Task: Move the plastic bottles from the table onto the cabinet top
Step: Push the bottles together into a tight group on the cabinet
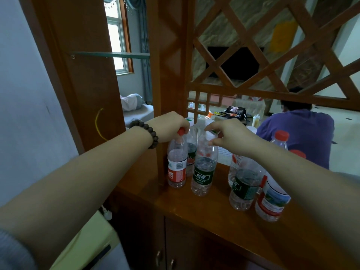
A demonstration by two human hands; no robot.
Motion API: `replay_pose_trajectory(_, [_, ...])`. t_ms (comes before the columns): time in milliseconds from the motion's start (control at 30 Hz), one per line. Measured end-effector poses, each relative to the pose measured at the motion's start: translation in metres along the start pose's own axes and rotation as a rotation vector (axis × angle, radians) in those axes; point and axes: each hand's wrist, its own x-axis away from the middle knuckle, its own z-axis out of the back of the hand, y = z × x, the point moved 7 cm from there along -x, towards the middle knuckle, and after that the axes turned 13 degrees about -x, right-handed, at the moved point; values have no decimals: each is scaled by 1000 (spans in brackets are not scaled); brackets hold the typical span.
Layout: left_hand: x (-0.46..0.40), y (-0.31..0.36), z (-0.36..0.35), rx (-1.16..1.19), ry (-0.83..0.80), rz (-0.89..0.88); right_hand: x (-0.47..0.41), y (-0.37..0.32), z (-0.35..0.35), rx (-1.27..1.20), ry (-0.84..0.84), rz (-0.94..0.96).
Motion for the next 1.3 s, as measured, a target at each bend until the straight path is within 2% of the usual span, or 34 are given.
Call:
replay_pose_trajectory(400, [0,-1,-6,20,-8,-25,-27,-21,-15,-7,-15,10])
replay_pose_trajectory(600, [6,-1,3,102,71,-40,-23,-21,-10,-15,-74,-15])
replay_pose_trajectory(767, [15,6,39,219,245,-68,-2,-12,46,-11,-2,-35])
replay_pose_trajectory(867, [10,30,60,318,284,-129,18,6,81,31,51,-63])
replay_pose_trajectory(1067, [-20,112,69,412,194,-260,65,48,109,148,28,-163])
replay_pose_trajectory(1300, [-51,170,45,290,81,-355,113,90,102,84,-40,-260])
